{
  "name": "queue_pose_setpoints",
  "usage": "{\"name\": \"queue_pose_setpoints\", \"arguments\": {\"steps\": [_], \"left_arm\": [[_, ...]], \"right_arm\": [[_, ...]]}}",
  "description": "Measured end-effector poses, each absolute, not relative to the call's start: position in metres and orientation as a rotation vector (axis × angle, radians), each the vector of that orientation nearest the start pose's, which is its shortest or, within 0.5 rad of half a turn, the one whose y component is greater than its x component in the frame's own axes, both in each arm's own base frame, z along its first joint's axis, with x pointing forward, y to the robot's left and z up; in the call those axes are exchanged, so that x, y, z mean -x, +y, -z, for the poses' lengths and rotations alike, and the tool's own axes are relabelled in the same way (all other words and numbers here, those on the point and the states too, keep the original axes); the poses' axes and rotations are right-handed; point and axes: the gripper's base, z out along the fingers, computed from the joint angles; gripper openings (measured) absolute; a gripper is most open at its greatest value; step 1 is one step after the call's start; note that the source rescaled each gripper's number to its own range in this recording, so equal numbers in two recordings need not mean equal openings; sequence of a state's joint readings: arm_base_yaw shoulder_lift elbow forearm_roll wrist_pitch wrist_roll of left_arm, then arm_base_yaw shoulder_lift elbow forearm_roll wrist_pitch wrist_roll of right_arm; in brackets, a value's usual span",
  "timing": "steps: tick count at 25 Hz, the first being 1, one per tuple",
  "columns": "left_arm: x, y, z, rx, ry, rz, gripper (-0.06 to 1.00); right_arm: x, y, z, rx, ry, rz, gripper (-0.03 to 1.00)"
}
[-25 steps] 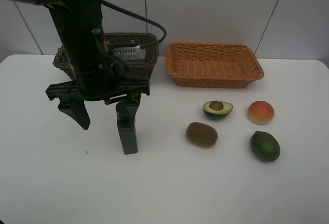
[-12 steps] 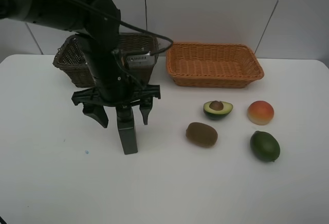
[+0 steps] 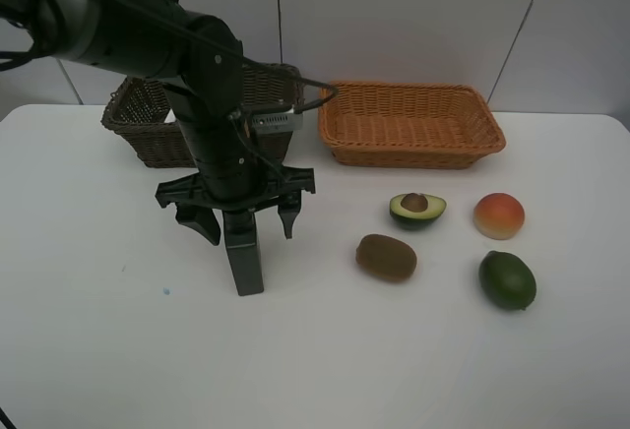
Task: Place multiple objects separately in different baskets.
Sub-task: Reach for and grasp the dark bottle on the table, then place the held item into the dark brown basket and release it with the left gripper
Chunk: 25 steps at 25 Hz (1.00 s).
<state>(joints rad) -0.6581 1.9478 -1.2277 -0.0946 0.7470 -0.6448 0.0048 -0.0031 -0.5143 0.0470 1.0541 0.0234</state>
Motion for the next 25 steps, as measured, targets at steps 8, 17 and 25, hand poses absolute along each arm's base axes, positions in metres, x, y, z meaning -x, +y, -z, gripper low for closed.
{"name": "queue_pose_setpoints", "arguments": {"steps": [8,17,25], "left_arm": [[-0.289,-0.231,-0.151,0.07,3.054,0.224,0.35],[-0.297,-0.235,-0.172,0.025,3.058,0.228,0.35],[-0.372,-0.211,-0.284,0.049,2.733,0.414,0.35]], "right_arm": [[0.007,0.004,-0.282,-0.016,2.02,-0.074,1.0],[0.007,0.004,-0.282,-0.016,2.02,-0.074,1.0],[0.007,0.004,-0.282,-0.016,2.02,-0.074,1.0]]}}
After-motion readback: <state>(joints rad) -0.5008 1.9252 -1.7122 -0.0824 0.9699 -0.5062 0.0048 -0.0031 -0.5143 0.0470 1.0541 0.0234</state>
